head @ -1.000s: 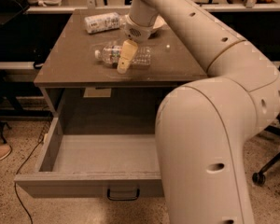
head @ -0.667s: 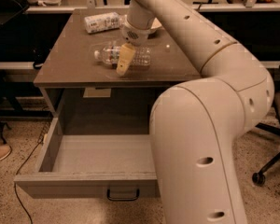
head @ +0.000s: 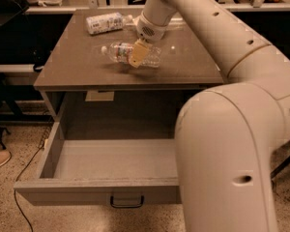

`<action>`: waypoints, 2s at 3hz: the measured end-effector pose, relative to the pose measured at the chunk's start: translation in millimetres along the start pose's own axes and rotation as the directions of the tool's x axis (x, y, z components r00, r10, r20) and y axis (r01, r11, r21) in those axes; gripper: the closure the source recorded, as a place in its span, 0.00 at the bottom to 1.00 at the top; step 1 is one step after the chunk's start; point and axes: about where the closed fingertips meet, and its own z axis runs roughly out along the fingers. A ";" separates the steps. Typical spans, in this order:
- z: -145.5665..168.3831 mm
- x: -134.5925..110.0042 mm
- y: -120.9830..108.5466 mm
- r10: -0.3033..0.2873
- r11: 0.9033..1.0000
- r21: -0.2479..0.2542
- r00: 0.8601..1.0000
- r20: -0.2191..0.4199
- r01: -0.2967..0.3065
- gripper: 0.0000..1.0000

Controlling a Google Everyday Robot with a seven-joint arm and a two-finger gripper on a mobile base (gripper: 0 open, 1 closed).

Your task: Place water bottle into top drawer

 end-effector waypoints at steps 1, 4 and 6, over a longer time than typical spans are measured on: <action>-44.1 15.9 9.8 0.008 0.999 0.042 0.998 0.069 -0.011 0.88; -91.3 131.3 112.2 0.088 0.996 0.017 0.996 0.032 -0.089 1.00; -74.4 140.6 119.0 0.160 0.987 -0.010 0.987 0.031 -0.159 1.00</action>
Offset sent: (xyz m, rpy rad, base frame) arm -0.1423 -0.1242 0.0823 0.0749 -0.1354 -0.0392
